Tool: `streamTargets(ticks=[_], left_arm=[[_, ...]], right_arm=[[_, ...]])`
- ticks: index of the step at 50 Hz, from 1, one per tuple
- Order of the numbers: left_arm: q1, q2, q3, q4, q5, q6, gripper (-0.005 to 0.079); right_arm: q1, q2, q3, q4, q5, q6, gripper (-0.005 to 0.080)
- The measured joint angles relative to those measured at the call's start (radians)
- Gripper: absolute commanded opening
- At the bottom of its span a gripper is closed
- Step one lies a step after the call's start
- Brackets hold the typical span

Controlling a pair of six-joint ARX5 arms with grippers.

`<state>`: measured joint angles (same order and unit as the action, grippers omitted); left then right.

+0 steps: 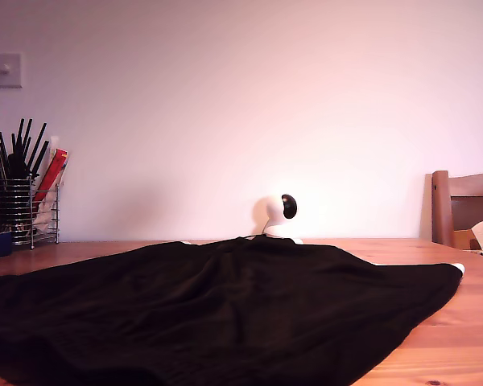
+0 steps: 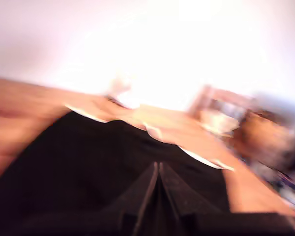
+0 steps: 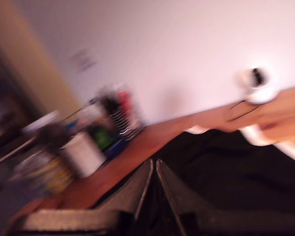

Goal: Fold the shorts in front of you. After folding it, place it to the left side.

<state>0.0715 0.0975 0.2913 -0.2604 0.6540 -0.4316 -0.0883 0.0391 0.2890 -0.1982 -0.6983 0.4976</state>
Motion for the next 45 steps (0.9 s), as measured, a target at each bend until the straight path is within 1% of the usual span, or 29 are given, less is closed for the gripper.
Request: streamTargets(ticks=[7, 12, 13, 15, 16, 18, 19, 20, 28, 30, 31, 35, 37, 42, 45], left_arm=[[-0.013, 0.146, 0.014, -0.031, 0.09, 0.012, -0.0019], [-0.037, 0.241, 0.024, -0.05, 0.14, 0.054, -0.0019], [-0.044, 0.263, 0.027, -0.05, 0.149, 0.084, -0.0019], [-0.061, 0.3, 0.036, -0.051, 0.161, 0.088, -0.0019], [-0.069, 0.317, 0.04, -0.052, 0.165, 0.121, -0.0019], [-0.088, 0.354, 0.048, -0.055, 0.169, 0.126, -0.0019], [-0.096, 0.369, 0.05, -0.055, 0.169, 0.154, -0.0019], [-0.106, 0.385, 0.053, -0.057, 0.169, 0.156, -0.0019], [-0.184, 0.502, 0.055, -0.067, 0.166, 0.261, -0.0019], [-0.202, 0.524, 0.055, -0.069, 0.163, 0.261, -0.0019], [-0.215, 0.538, 0.055, -0.069, 0.161, 0.289, -0.0019], [-0.261, 0.576, 0.055, -0.069, 0.151, 0.3, -0.0019], [-0.286, 0.589, 0.055, -0.069, 0.134, 0.306, -0.0019], [-0.359, 0.623, 0.055, -0.069, 0.082, 0.333, -0.0019], [-0.401, 0.646, 0.055, -0.069, 0.046, 0.343, -0.0019]], right_arm=[[0.02, 0.109, 0.035, -0.068, -0.092, 0.0, 0.0001], [0.045, 0.209, 0.039, -0.109, -0.155, 0.0, 0.0006], [0.05, 0.223, 0.039, -0.113, -0.165, 0.0, 0.0007], [0.067, 0.263, 0.039, -0.116, -0.185, 0.0, 0.0008], [0.076, 0.28, 0.04, -0.117, -0.19, 0.0, 0.0008], [0.094, 0.314, 0.043, -0.118, -0.203, 0.0, 0.0008], [0.104, 0.332, 0.046, -0.117, -0.207, 0.0, 0.0008], [0.116, 0.35, 0.05, -0.118, -0.21, 0.0, 0.0009], [0.225, 0.472, 0.083, -0.117, -0.211, 0.0, 0.0023], [0.254, 0.499, 0.088, -0.117, -0.211, 0.0, 0.0023], [0.271, 0.513, 0.09, -0.117, -0.21, 0.0, 0.0023], [0.336, 0.575, 0.096, -0.117, -0.208, 0.0, 0.0027], [0.367, 0.603, 0.101, -0.118, -0.202, 0.0, 0.0043], [0.446, 0.673, 0.116, -0.111, -0.144, -0.012, 0.0085], [0.497, 0.698, 0.117, -0.1, -0.087, -0.1, 0.0089]])
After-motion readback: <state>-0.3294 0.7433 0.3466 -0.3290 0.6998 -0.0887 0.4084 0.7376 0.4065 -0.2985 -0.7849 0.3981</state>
